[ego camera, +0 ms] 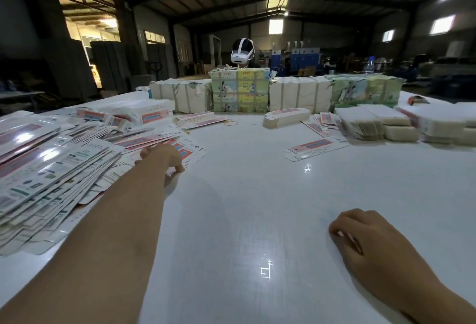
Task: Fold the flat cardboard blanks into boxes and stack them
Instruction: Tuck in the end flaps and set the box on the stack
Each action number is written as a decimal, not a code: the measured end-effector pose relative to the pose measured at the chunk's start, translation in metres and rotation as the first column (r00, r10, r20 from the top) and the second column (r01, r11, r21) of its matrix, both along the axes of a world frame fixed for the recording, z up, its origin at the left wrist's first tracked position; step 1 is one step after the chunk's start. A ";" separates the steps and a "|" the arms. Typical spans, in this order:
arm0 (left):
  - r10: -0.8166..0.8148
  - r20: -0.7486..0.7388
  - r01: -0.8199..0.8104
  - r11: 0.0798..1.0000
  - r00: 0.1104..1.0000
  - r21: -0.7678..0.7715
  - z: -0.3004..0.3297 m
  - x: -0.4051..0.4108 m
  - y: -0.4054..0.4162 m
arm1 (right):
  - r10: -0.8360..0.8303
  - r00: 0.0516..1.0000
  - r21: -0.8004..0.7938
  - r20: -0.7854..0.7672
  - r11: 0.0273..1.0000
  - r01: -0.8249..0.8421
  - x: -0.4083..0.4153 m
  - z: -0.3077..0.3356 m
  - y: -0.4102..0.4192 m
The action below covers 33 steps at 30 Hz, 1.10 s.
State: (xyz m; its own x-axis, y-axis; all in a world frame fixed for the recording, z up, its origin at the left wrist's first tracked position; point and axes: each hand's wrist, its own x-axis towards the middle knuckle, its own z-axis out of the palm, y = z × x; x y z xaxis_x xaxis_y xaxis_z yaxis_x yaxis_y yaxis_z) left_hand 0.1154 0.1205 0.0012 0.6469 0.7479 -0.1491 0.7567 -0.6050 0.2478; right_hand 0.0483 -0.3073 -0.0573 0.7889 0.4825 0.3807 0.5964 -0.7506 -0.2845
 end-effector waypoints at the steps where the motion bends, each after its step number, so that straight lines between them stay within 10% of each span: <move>1: -0.011 0.013 0.011 0.999 1.000 -0.043 0.001 -0.002 0.001 | 0.000 1.000 -0.003 0.001 1.000 0.000 -0.001 0.000 0.000; 6: -0.004 0.059 0.017 0.978 0.998 -0.209 0.002 -0.006 0.007 | 0.013 1.000 -0.016 0.006 1.000 -0.012 -0.001 0.003 0.003; 12: -0.202 0.249 0.209 0.978 0.947 -0.002 0.022 -0.012 -0.045 | -0.016 1.000 -0.045 -0.010 0.999 0.015 0.001 0.003 0.003; 16: -0.442 0.372 0.538 0.816 0.816 -0.210 0.045 -0.031 -0.116 | -0.024 0.997 -0.073 -0.068 0.997 0.019 0.006 0.000 0.004; 18: -0.507 0.418 0.641 0.705 0.754 -0.303 0.047 -0.049 -0.156 | -0.037 0.976 0.219 -0.216 0.972 0.085 0.008 0.006 0.003; 21: -0.603 0.460 0.757 0.551 0.652 -0.350 0.034 -0.077 -0.205 | 0.180 0.815 0.760 -0.550 0.511 0.400 0.007 0.025 -0.007; 24: -0.674 0.482 0.828 0.432 0.560 -0.358 0.017 -0.097 -0.237 | 0.355 0.676 0.763 -0.646 0.330 0.556 0.004 0.034 -0.018; 30: -0.848 0.147 0.824 0.530 0.509 0.200 -0.006 -0.108 -0.275 | 0.293 0.724 0.773 -0.624 0.364 0.519 -0.002 0.033 -0.019; 33: -0.854 0.204 0.789 0.520 0.479 0.327 -0.017 -0.115 -0.282 | 0.298 0.725 0.775 -0.622 0.367 0.514 -0.004 0.035 -0.018</move>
